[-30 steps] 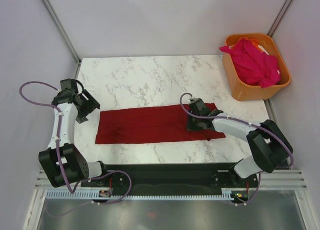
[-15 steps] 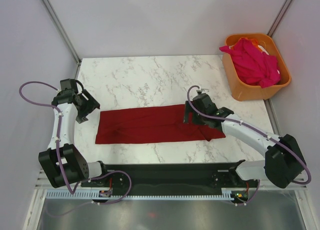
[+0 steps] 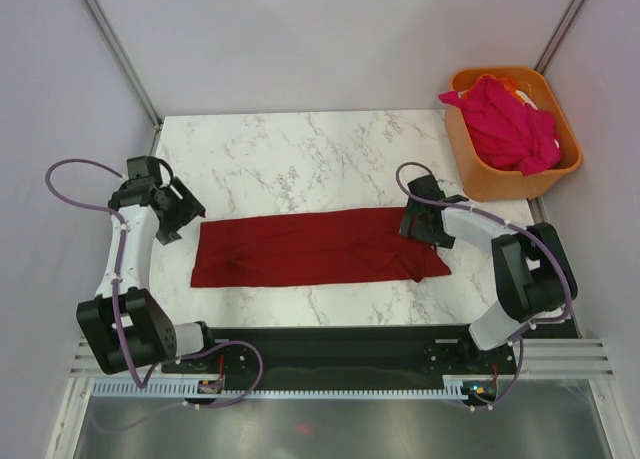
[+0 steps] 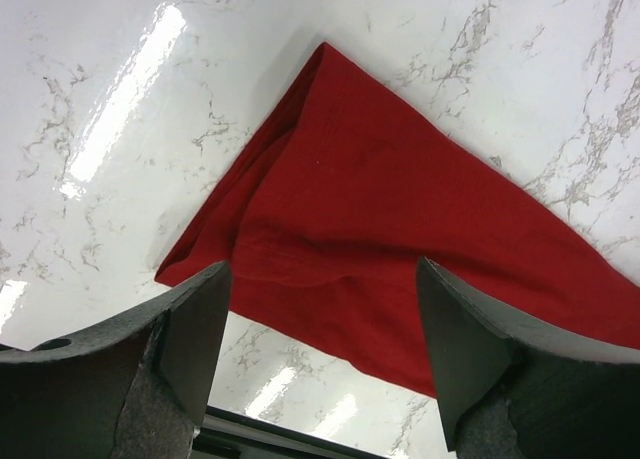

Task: Fold and stack the t-shirts
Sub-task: Fold the tshirt

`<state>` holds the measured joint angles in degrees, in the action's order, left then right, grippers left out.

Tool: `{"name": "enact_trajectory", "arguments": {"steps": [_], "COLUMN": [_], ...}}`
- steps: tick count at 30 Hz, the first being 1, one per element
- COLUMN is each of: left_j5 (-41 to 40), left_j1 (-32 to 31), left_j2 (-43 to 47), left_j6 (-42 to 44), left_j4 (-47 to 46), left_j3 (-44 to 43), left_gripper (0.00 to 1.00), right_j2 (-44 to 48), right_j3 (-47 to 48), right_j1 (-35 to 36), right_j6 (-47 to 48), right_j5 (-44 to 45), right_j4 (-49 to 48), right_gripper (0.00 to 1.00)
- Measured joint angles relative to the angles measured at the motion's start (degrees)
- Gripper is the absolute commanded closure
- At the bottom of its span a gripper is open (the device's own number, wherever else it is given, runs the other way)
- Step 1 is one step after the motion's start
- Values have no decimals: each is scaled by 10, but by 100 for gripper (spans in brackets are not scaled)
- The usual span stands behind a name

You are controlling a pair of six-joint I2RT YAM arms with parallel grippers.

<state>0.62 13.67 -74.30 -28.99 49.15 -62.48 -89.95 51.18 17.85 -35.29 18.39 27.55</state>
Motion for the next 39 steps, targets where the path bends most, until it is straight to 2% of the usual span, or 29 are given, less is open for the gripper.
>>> {"name": "enact_trajectory", "arguments": {"steps": [2,4,5,6,8,9,12,15,17,20,21,22,23,24,25,27,29,32,39], "left_j5": [0,0,0,0,0,0,2,6,9,10,10,11,11,11,11,10,10,10,10], "left_j1": [-2,-3,-4,-5,-7,-7,-10,-15,-17,-19,-19,-19,-19,-19,-19,-19,-20,-21,-28], "left_j2": [0,0,0,0,0,0,0,0,-1,-6,-9,-12,-15,-17,-19,-20,-20,-20,-19], "left_j6": [0,0,0,0,0,0,0,0,0,0,0,0,0,0,0,0,0,0,0], "left_j4": [0,0,0,0,0,0,0,0,0,-1,0,-1,-1,-1,-1,-2,-2,-2,-3], "left_j3": [0,0,0,0,0,0,0,0,0,0,0,0,0,0,1,1,1,1,1], "left_gripper": [19,19,19,19,19,19,19,19,19,20,20,20,20,20,20,20,20,20,20], "right_j2": [-28,-33,-36,-38,-43,-45,-56,-107,-173,-299,-355,-412,-470,-530,-588,-655,-658,-577,-284], "right_j3": [1,5,5,5,5,5,16,79,163,340,425,514,603,703,800,910,913,784,425], "right_j1": [0,0,0,0,1,2,1,1,0,5,10,15,23,30,38,51,62,75,71], "right_j6": [-5,-1,-2,-4,-8,-10,-4,7,26,54,63,70,76,78,78,76,67,62,14], "right_j5": [-4,-3,-6,-9,-18,-19,-19,-19,-30,-64,-78,-98,-118,-140,-167,-204,-225,-226,-204], "right_j4": [-10,-19,-26,-35,-56,-65,-70,-57,-52,-52,-37,-41,-49,-52,-67,-108,-151,-208,-252], "right_gripper": [11,29,38,63,78,90,100,100,100,100,100,93,66,3,2,2,2,2,2]}}
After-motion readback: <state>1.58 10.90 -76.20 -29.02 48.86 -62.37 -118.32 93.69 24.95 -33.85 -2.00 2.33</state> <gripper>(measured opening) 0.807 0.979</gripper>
